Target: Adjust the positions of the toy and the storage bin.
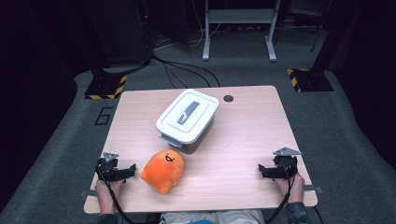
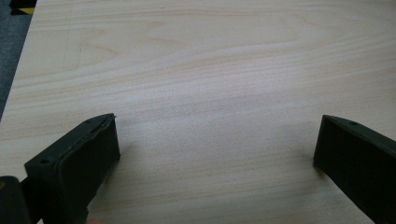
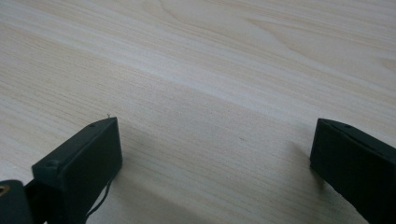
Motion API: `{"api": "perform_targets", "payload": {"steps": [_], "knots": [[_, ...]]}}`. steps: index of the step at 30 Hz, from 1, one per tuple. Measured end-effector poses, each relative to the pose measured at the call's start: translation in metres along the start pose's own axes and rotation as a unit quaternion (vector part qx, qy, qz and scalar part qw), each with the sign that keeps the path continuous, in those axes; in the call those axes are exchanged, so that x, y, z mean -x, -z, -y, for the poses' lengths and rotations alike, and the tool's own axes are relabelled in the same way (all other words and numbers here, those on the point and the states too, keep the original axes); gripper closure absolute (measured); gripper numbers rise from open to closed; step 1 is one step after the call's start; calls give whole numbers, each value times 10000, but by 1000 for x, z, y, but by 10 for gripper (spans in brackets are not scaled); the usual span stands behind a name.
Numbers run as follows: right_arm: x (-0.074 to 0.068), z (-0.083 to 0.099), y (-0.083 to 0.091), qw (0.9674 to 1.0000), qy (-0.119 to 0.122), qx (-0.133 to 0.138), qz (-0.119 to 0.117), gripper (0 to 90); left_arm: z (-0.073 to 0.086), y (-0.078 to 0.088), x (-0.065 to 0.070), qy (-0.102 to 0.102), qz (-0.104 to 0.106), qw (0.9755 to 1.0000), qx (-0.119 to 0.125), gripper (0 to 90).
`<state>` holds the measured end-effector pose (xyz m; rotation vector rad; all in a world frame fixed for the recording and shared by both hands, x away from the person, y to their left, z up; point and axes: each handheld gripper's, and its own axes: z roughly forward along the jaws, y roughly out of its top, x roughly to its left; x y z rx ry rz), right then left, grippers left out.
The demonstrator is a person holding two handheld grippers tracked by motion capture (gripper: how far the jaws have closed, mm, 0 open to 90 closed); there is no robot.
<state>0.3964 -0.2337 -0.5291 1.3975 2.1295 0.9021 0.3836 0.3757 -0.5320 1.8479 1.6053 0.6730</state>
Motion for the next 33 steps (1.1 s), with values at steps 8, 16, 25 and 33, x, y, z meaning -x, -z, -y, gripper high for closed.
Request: {"api": "perform_targets", "payload": {"steps": [8, 16, 25, 33], "knots": [[-1, 0, 0, 10000, 63, -4, -47, 22, 0, 0, 0, 12, -3, 10000, -9, 0], [-3, -3, 3, 9998, 117, -29, -188, 19, 0, 0, 0, 13, -5, 10000, -9, 0], [-19, -10, 21, 9990, 265, 64, -364, 25, 0, 0, 0, 12, -6, 10000, -7, 0], [-40, -20, 31, 9971, 516, 72, -552, 26, 0, 0, 0, 12, -7, 10000, -6, 0]]}}
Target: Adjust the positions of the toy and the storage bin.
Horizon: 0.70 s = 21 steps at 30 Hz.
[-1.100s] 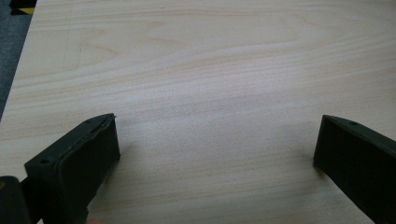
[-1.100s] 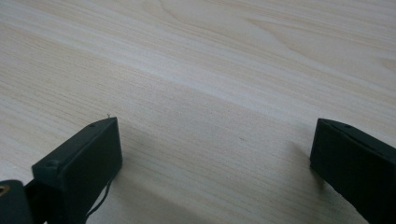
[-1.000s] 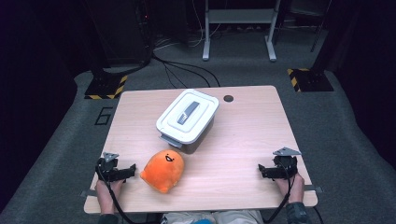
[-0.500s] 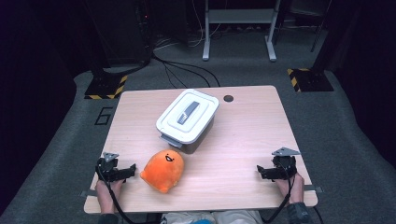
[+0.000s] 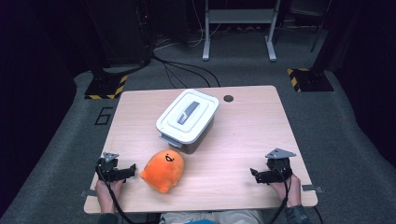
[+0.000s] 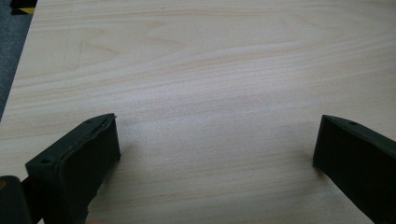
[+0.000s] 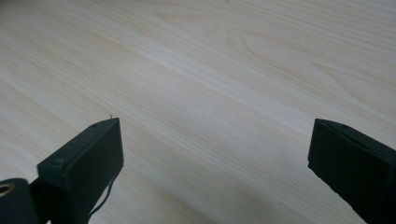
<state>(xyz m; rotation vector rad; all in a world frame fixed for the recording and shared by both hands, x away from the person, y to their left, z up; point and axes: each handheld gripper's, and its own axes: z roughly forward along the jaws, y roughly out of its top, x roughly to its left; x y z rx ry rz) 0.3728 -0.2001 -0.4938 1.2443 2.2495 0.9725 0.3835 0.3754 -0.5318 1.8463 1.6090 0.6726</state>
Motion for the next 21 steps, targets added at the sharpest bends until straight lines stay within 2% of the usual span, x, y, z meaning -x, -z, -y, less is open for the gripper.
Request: {"api": "perform_targets", "payload": {"steps": [10, 14, 21], "knots": [[-30, -18, -1, 9989, 399, 67, -241, 27, 0, 0, 0, -13, 2, 10000, 11, 2], [-37, -22, -2, 9982, 509, 79, -322, 27, 0, 0, 0, -10, 2, 10000, 11, 2], [-57, -34, -7, 9958, 733, 108, -544, 28, 0, 0, 0, -35, -1, 10000, 24, 4]]}}
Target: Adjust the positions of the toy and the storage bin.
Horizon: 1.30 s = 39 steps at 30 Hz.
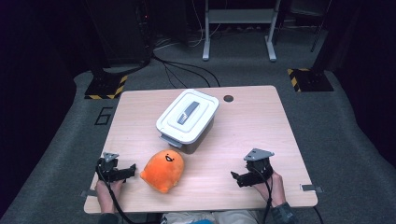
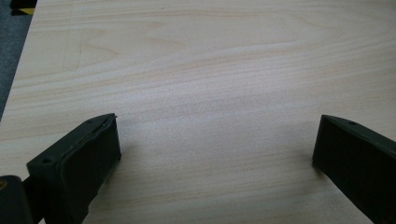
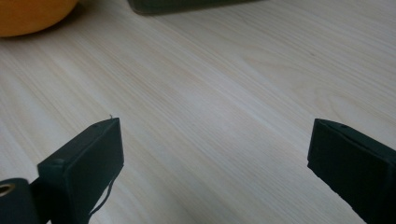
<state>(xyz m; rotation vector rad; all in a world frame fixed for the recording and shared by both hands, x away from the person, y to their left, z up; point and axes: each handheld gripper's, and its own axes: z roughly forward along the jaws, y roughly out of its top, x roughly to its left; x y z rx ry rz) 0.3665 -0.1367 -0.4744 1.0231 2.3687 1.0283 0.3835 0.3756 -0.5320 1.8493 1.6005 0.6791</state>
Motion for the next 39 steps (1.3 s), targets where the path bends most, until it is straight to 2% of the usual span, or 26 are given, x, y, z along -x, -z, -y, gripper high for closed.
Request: {"api": "perform_targets", "payload": {"steps": [12, 16, 21, 23, 24, 29, 33, 36, 39], "knots": [[-25, -21, -7, 9992, 288, 46, -285, 30, 0, 1, 0, -6, 27, 10000, -34, 10], [-35, -29, -10, 9981, 461, 33, -403, 30, 0, 0, 0, -2, 26, 10000, -8, 11], [-45, -37, -12, 9966, 558, 50, -602, 30, 0, 0, 0, -1, 26, 10000, -9, 11], [-51, -41, -14, 9955, 646, 80, -684, 29, 0, 0, 0, -7, 26, 10000, -2, 11], [-56, -46, -17, 9942, 684, 79, -821, 27, 0, 0, 0, -2, 26, 10000, -7, 12], [-65, -53, -23, 9917, 828, 42, -979, 25, 0, 1, 0, -3, 20, 10000, -7, 13], [-79, -64, -32, 9876, 1029, 25, -1189, 21, 0, 1, 0, -14, 32, 10000, 9, 18], [-84, -68, -36, 9862, 1084, -8, -1252, 18, 0, 1, 0, -16, 32, 10000, 7, 18], [-95, -76, -45, 9828, 1193, -61, -1409, 12, 0, 1, 0, -15, 33, 10000, 8, 18]]}}
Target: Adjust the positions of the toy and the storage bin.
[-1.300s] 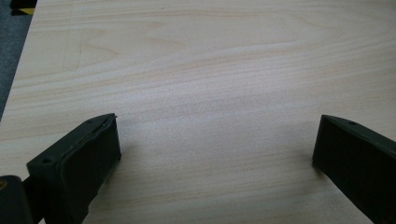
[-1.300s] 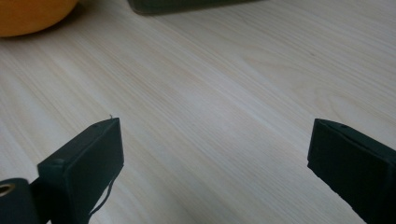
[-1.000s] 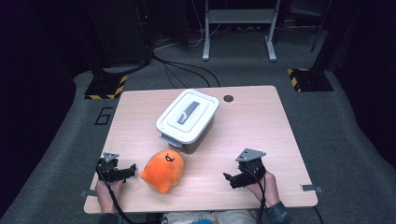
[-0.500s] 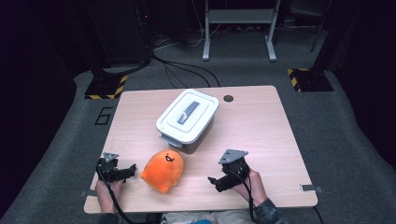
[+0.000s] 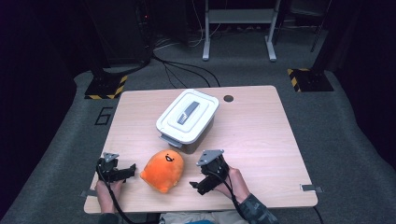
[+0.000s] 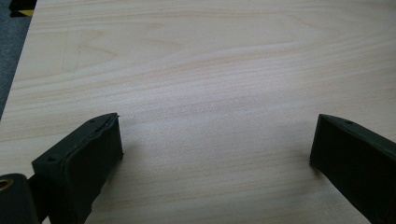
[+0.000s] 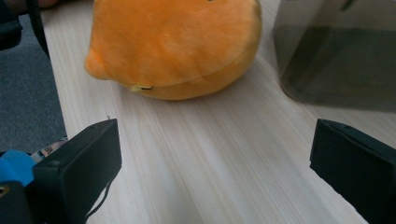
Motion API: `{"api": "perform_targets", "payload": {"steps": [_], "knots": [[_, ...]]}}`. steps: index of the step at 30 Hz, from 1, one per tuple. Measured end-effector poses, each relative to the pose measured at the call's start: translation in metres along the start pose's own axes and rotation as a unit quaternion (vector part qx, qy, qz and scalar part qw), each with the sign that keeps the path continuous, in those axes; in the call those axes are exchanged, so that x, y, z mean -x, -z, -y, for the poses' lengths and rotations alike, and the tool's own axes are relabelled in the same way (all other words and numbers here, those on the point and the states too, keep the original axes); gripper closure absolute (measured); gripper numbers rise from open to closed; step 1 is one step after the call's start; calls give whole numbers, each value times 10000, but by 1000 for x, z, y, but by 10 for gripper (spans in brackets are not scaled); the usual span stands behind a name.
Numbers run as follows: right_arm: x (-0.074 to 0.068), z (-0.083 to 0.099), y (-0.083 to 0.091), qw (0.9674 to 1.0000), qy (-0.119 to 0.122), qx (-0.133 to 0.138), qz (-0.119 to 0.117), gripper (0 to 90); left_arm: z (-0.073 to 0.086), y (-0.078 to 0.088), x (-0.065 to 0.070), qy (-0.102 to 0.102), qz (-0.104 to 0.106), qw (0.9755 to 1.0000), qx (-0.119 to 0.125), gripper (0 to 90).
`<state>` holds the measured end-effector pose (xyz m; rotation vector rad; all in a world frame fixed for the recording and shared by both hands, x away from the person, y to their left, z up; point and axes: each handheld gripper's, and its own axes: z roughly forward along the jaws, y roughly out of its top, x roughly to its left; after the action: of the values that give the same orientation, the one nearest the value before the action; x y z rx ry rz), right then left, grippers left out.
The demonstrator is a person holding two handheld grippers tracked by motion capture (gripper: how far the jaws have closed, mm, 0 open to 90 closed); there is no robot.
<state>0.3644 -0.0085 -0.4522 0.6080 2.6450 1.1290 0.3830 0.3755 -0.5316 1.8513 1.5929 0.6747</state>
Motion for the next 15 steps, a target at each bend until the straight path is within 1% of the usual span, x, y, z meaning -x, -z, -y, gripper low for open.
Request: {"api": "perform_targets", "payload": {"steps": [2, 4, 6, 8, 9, 11, 13, 15], "knots": [[-1, -4, -7, 9999, 96, -31, -82, 8, 0, 0, 0, -4, 7, 10000, -1, 21], [-3, -8, -13, 9998, 79, -73, -153, 3, 0, 0, 0, -7, 10, 10000, -3, 23], [-5, -12, -18, 9997, 133, -16, -194, 0, 0, 0, 0, -8, 5, 10000, -3, 23], [-7, -14, -20, 9997, 132, -9, -215, 0, 0, 0, 0, -7, 10, 10000, -3, 24], [-11, -19, -25, 9995, 161, -13, -267, 0, 0, 0, 0, -7, 5, 10000, -3, 24], [-13, -25, -29, 9992, 271, 35, -294, 0, 0, 0, 0, -21, 4, 10000, 17, 25], [-15, -28, -31, 9991, 280, 54, -310, 0, 0, 0, 0, -21, 3, 10000, 18, 26], [-20, -38, -35, 9989, 361, 133, -264, 0, 0, 0, 0, -25, 11, 10000, 22, 26]]}}
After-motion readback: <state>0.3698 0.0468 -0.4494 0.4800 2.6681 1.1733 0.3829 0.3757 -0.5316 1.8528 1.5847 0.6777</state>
